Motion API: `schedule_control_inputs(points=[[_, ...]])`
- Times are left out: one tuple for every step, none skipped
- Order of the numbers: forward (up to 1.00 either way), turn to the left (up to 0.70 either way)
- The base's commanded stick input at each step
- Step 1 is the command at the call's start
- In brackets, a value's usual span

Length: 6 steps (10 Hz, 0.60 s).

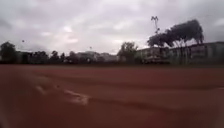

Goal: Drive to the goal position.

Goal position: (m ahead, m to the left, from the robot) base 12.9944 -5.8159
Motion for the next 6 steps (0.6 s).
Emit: schedule_control_inputs(points=[[0.7,-0.34],[0.7,-0.34],[0.7,-0.34],[0.7,-0.34],[0.7,-0.34],[0.7,-0.34]])
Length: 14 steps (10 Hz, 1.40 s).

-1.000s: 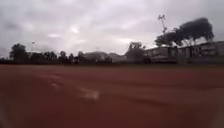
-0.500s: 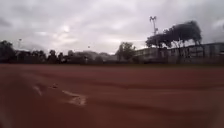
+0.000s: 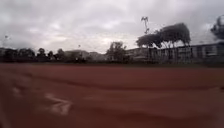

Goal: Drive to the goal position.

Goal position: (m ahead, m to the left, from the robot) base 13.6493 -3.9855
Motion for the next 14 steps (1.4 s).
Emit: schedule_control_inputs(points=[[0.7,-0.34],[0.7,-0.34],[0.7,-0.34],[0.7,-0.34],[0.7,-0.34],[0.7,-0.15],[0.7,0.0],[0.7,0.0],[0.7,0.0],[0.7,0.0],[0.7,0.0],[0.7,0.0],[0.7,0.0],[0.7,0.0]])
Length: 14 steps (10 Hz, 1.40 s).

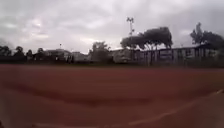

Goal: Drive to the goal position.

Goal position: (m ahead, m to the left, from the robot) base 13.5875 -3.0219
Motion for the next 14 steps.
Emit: schedule_control_inputs(points=[[0.7,0.0],[0.7,0.0],[0.7,0.0],[0.7,0.0],[0.7,0.0],[0.7,0.0],[0.7,0.0],[0.7,0.0],[0.7,0.0],[0.7,0.0],[0.7,0.0],[0.7,0.0],[0.7,0.0],[0.7,0.0]])
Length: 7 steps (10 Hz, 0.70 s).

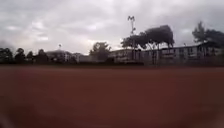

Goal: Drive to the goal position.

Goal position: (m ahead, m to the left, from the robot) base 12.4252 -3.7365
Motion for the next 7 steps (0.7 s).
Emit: schedule_control_inputs(points=[[0.7,0.0],[0.7,0.0],[0.7,0.0],[0.7,0.0],[0.7,0.0],[0.7,0.0],[0.7,0.0]])
